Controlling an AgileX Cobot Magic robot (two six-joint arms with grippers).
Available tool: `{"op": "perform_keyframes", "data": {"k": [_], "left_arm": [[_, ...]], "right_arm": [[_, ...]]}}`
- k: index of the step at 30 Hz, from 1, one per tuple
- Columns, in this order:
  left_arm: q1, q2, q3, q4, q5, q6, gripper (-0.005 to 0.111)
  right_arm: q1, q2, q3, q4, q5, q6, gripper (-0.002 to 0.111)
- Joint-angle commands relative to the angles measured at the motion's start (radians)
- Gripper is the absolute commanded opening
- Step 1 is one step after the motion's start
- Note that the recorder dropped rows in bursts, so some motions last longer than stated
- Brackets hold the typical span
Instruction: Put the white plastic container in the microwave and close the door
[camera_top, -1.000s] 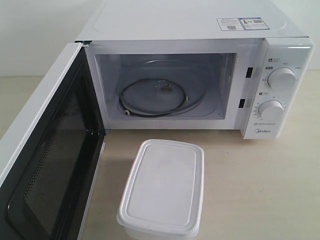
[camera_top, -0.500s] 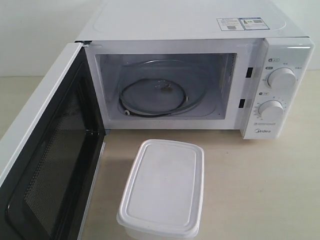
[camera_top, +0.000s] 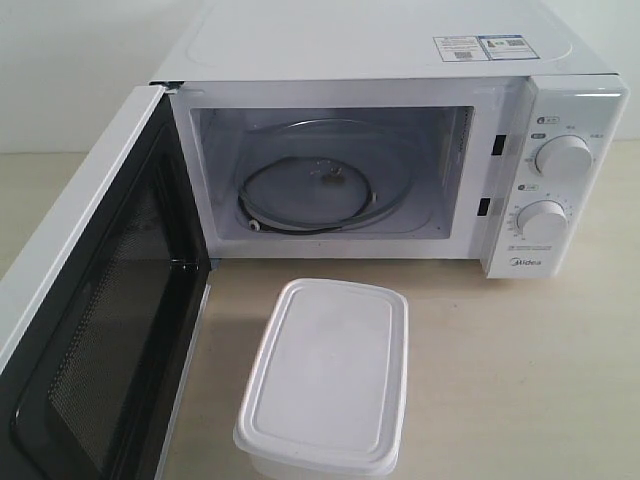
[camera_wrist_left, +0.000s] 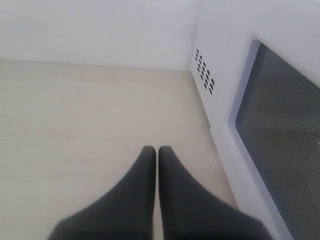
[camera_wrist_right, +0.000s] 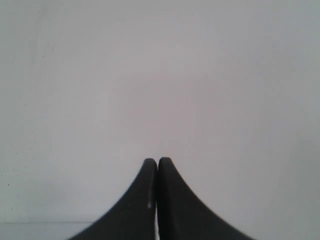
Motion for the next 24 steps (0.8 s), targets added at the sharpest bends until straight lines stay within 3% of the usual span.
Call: {"op": "perform_keyframes", "data": {"k": [1,11,19,24], "left_arm": [[0.002,-0.003,0.004,-0.011,-0.002,-0.007,0.004],[0.002,-0.003,0.004,-0.011,-0.002,-0.007,0.004],[0.002,-0.003,0.004,-0.011,-0.002,-0.007,0.004],[0.002,-0.003,0.004,-0.011,-0.002,-0.007,0.004]], "right_arm": [[-0.007,0.073,-0.005,-0.050,-0.042,0.027,0.000],[-0.007,0.415,-0.005,-0.617,-0.380,0.263,0.000],[-0.007,0.684,0.069,-0.642,-0.464,0.297,0.000],[-0.007,0.870,0.145,-0.672,-0.607,0.204,0.000]]}}
